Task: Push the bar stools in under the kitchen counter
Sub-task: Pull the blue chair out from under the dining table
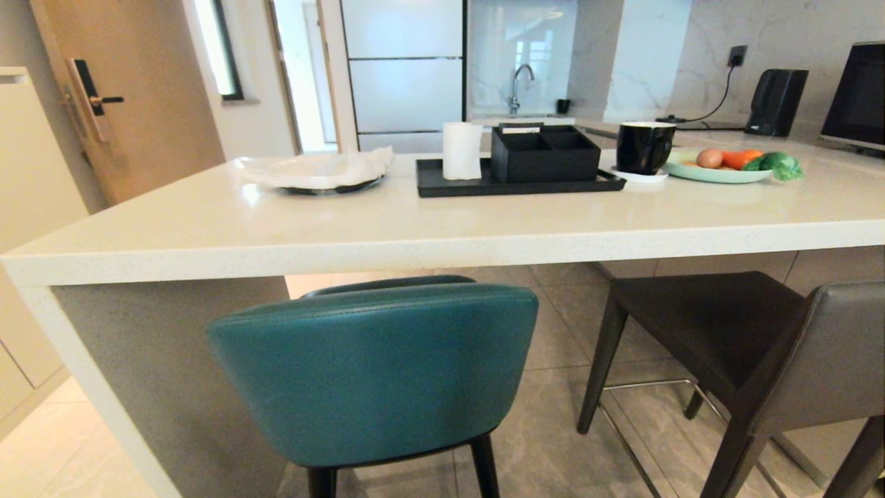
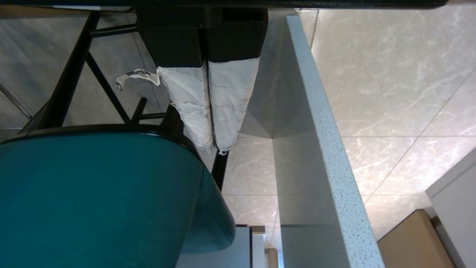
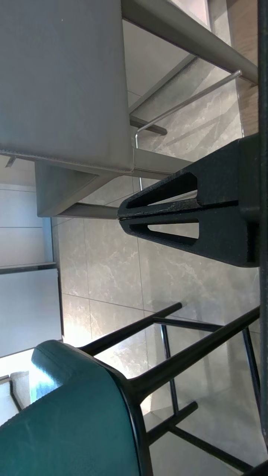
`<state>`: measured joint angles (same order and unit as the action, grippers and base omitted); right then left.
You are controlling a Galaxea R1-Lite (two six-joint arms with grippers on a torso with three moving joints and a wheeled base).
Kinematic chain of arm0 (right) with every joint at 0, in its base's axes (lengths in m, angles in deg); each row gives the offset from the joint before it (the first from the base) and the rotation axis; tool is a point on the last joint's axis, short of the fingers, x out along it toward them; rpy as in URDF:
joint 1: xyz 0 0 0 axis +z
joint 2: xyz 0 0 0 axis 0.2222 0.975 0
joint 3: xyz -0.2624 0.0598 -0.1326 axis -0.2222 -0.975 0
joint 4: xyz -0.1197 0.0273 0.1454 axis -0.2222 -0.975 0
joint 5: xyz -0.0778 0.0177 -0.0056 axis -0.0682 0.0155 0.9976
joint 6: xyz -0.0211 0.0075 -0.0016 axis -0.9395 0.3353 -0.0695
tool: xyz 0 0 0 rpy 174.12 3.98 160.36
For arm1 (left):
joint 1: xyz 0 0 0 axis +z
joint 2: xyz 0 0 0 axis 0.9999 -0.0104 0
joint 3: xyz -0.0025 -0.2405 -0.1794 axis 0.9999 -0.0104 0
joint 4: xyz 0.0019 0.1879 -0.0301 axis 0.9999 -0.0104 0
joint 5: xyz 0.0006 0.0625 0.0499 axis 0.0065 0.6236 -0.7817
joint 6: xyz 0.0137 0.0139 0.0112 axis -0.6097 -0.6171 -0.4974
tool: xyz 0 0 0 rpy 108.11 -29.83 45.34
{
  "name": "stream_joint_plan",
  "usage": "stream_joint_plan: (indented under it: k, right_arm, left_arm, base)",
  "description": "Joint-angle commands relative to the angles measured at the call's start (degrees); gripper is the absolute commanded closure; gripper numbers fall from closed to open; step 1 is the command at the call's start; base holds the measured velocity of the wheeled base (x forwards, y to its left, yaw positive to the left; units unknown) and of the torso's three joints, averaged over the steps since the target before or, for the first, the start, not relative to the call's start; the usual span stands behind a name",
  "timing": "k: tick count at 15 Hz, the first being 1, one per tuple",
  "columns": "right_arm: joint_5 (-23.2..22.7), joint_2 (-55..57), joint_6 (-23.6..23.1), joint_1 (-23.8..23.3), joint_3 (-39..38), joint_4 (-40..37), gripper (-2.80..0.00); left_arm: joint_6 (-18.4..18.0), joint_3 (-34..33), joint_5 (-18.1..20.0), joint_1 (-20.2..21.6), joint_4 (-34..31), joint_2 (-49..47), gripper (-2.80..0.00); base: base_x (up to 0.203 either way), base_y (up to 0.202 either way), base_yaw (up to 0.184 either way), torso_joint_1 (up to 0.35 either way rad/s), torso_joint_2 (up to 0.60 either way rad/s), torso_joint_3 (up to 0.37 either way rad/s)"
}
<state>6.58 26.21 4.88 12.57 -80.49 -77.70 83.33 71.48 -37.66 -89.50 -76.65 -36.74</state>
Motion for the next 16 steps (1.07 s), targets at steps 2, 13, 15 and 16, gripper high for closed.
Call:
stream_joint_plan:
  k: [2,13,15,16]
  right_arm:
    - [-0.5,0.3,-1.0,-0.1,1.0,-0.7,0.00]
    - [-9.9,51.4,-1.6,1.9,9.9,24.8,0.00]
    - [-10.0,62.5,-2.3,4.6,8.7,35.5,0.00]
    - [-9.8,68.1,-2.4,6.0,8.3,40.8,0.00]
  left_arm:
    - [-0.7,0.3,0.1,0.1,0.1,0.1,0.00]
    - [1.4,5.8,3.1,-2.9,38.8,-55.8,0.00]
    - [1.4,3.6,4.5,-3.3,52.4,-68.5,0.00]
    - [1.4,2.4,5.6,-3.4,58.9,-74.4,0.00]
  base:
    - [0.000,0.000,0.000,0.000,0.00,0.000]
    - [0.000,0.000,0.000,0.000,0.00,0.000]
    - [0.000,0.000,0.000,0.000,0.00,0.000]
    - [0.000,0.000,0.000,0.000,0.00,0.000]
